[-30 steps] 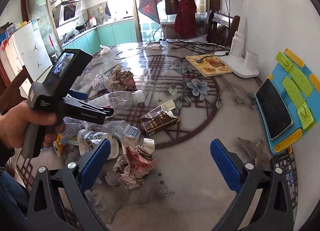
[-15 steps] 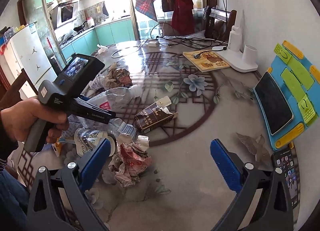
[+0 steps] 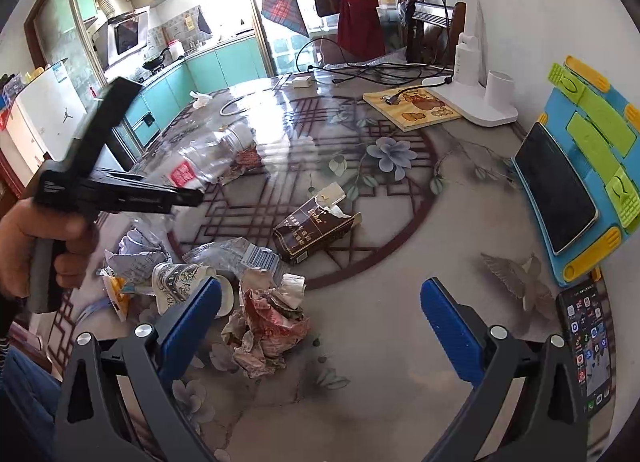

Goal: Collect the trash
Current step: 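Grasp the clear water bottle with the left tool while the right tool grasps crumpled brown paper, then carry the water bottle and crumpled paper to the red bucket, then open the left tool over the bucket while the right tool releases the crumpled paper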

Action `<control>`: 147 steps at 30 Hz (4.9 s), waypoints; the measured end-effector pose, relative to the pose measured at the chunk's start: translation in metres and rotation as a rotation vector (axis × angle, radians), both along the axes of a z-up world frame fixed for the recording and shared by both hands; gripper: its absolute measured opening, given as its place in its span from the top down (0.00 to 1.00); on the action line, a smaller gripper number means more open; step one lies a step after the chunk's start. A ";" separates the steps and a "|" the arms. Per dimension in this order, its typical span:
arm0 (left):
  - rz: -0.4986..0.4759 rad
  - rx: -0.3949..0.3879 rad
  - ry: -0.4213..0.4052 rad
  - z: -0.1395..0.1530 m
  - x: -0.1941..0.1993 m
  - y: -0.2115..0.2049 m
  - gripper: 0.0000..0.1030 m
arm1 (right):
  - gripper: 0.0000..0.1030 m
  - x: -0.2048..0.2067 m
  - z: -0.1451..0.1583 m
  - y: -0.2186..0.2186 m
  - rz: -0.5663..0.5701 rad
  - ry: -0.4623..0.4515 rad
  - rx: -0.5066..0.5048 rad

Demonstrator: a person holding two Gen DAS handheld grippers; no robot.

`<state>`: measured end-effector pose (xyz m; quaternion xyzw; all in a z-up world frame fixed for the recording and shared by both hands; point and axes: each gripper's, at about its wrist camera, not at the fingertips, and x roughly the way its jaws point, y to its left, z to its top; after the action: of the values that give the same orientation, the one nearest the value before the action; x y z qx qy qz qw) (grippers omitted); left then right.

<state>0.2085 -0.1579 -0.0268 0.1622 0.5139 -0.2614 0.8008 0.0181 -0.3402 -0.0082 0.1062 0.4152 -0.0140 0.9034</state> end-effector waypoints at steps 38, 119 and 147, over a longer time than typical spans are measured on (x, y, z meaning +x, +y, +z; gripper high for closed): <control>0.290 -0.296 -0.275 0.110 -0.040 0.202 0.48 | 0.07 0.283 -0.059 0.109 0.008 0.167 -0.068; 1.188 -0.186 -0.447 0.105 -0.022 0.609 0.04 | 0.42 0.197 -0.001 0.616 0.868 -0.079 -0.155; 1.212 -0.119 -0.531 0.122 -0.035 0.612 0.04 | 0.06 0.210 -0.004 0.619 0.787 -0.072 -0.157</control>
<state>0.1736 0.4537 0.0949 -0.1413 0.2841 0.2562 0.9131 0.2284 0.2784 -0.0125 -0.1296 0.3901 0.3050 0.8591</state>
